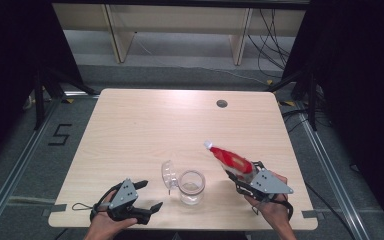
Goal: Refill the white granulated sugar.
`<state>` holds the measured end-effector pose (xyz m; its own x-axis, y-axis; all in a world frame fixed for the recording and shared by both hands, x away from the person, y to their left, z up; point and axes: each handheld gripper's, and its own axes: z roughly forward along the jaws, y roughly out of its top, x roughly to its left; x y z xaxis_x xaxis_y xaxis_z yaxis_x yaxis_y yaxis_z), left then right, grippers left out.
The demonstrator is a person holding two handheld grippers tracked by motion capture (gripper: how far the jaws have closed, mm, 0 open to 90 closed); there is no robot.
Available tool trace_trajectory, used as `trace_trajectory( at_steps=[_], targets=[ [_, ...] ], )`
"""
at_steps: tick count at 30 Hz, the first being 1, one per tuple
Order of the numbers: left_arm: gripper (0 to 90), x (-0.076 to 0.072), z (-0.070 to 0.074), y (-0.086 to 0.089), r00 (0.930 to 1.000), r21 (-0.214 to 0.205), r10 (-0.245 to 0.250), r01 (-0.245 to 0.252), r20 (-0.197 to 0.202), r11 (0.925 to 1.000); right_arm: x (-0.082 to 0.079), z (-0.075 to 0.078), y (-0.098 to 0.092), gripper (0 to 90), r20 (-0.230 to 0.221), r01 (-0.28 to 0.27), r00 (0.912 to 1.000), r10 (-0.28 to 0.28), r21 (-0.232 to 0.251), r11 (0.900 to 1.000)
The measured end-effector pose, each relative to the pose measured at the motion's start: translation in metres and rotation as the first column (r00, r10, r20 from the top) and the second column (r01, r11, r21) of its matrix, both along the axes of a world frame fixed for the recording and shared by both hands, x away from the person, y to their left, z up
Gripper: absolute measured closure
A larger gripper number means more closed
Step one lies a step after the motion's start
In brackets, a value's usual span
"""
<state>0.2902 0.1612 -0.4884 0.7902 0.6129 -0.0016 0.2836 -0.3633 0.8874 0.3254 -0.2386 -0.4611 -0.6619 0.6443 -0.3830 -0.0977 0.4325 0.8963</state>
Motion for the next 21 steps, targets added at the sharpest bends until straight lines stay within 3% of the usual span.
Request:
trace_trajectory(
  at_steps=[1, 2, 5, 6, 8, 11, 12, 15, 16, 18, 21],
  targets=[
    [15.7, 0.0, 0.0, 0.0, 1.0, 0.0, 0.0, 0.0, 0.0, 1.0, 0.0, 0.0, 0.0, 46.0, 0.0, 0.0, 1.0, 0.0, 0.0, 1.0],
    [15.7, 0.0, 0.0, 0.0, 1.0, -0.007, 0.005, -0.005, -0.003, 1.0, -0.005, 0.001, 0.002, 46.0, 0.01, -0.007, 0.9999, 0.007, -0.039, 0.9992],
    [15.7, 0.0, 0.0, 0.0, 1.0, -0.006, 0.003, -0.003, -0.002, 1.0, -0.008, 0.002, 0.004, 46.1, 0.025, -0.009, 0.9996, 0.011, -0.076, 0.9971],
    [15.7, 0.0, 0.0, 0.0, 0.9999, -0.011, 0.012, -0.012, -0.01, 0.9999, -0.012, 0.003, 0.006, 46.1, 0.052, -0.003, 0.9986, 0.009, -0.113, 0.9936],
    [15.7, -0.001, -0.001, -0.001, 0.9994, -0.027, 0.024, -0.025, -0.025, 0.9993, -0.014, 0.004, 0.007, 46.1, 0.058, -0.004, 0.9983, 0.011, -0.122, 0.9925],
    [15.7, 0.0, 0.0, 0.0, 0.9999, -0.009, 0.009, -0.009, -0.005, 0.9999, -0.022, 0.007, 0.009, 46.1, 0.071, -0.007, 0.9973, 0.019, -0.158, 0.9873],
    [15.6, 0.0, -0.001, 0.0, 0.9999, -0.012, 0.011, -0.011, -0.01, 0.9999, -0.025, 0.007, 0.01, 46.2, 0.094, 0.001, 0.9955, 0.018, -0.196, 0.9805],
    [15.7, -0.001, -0.001, -0.001, 0.9995, -0.023, 0.023, -0.023, -0.022, 0.9995, -0.031, 0.007, 0.011, 46.2, 0.092, 0.0, 0.9956, 0.019, -0.204, 0.9789],
    [15.7, -0.001, -0.001, -0.001, 0.9994, -0.022, 0.028, -0.028, -0.019, 0.9994, -0.033, 0.008, 0.011, 46.2, 0.124, 0.003, 0.9918, 0.031, -0.269, 0.9631],
    [15.7, 0.001, 0.0, 0.001, 0.9999, -0.011, 0.017, -0.017, 0.003, 0.9998, -0.035, 0.008, 0.011, 46.2, 0.126, 0.01, 0.9917, 0.026, -0.278, 0.9606],
    [15.7, -0.001, -0.001, 0.0, 0.9992, -0.015, 0.035, -0.035, -0.02, 0.9993, -0.04, 0.008, 0.014, 46.3, 0.166, 0.02, 0.9852, 0.043, -0.358, 0.9336]
  ],
)
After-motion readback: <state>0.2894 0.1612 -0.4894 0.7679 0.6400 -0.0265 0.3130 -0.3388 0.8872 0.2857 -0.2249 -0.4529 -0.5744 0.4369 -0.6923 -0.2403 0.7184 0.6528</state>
